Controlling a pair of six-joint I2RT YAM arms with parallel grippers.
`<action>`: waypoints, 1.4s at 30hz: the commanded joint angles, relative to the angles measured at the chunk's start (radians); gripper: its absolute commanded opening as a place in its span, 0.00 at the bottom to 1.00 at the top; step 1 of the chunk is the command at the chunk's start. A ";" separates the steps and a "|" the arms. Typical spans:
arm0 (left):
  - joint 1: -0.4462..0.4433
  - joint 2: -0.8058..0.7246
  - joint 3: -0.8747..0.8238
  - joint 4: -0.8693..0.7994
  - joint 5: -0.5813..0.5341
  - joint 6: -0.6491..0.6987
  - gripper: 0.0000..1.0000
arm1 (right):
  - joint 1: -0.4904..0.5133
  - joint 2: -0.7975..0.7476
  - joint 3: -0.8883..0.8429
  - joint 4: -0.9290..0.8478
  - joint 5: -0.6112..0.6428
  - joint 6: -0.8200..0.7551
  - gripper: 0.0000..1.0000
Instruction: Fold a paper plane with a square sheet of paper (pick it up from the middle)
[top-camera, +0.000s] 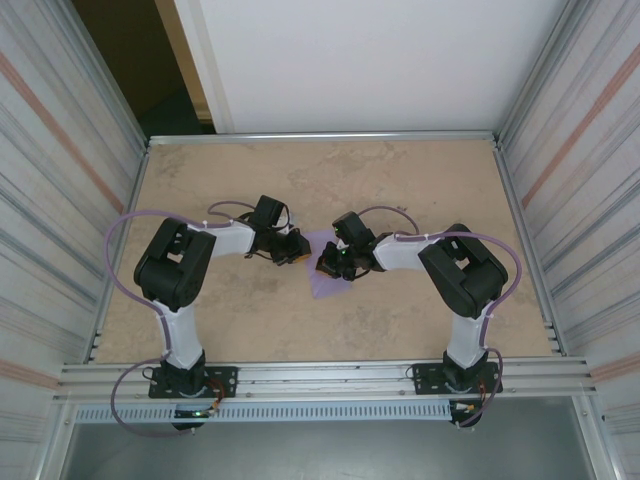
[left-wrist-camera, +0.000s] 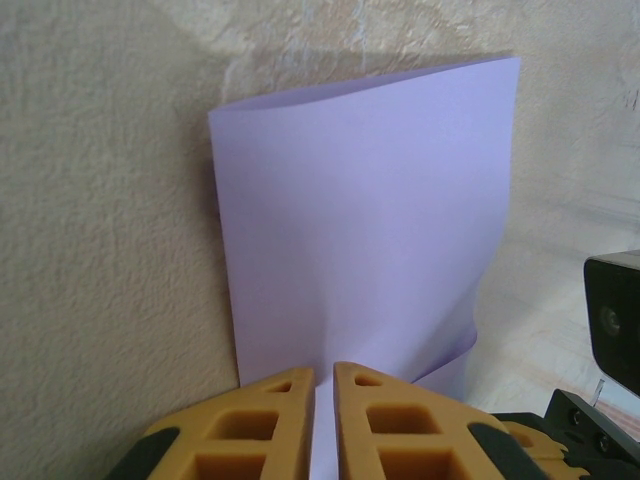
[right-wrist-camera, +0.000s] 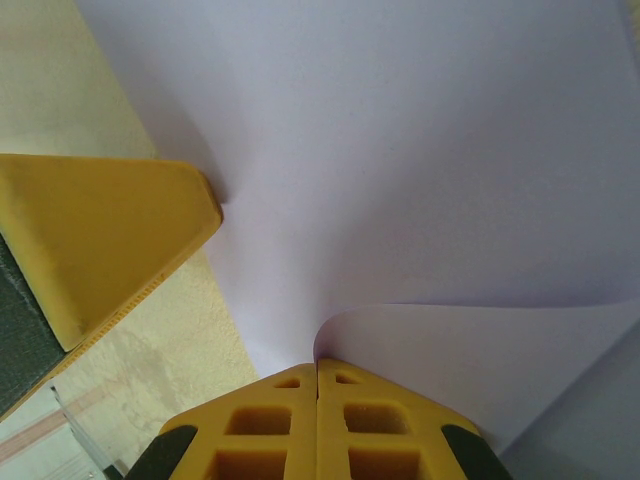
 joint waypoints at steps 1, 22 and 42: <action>0.006 0.036 -0.008 -0.060 -0.022 0.017 0.14 | 0.004 0.001 0.013 -0.048 0.038 0.010 0.00; 0.015 -0.048 0.032 -0.075 -0.015 0.019 0.17 | 0.010 0.013 0.009 -0.075 0.065 0.018 0.23; 0.093 -0.277 -0.198 0.074 0.022 -0.036 0.20 | 0.010 0.005 -0.001 -0.052 0.063 0.007 0.46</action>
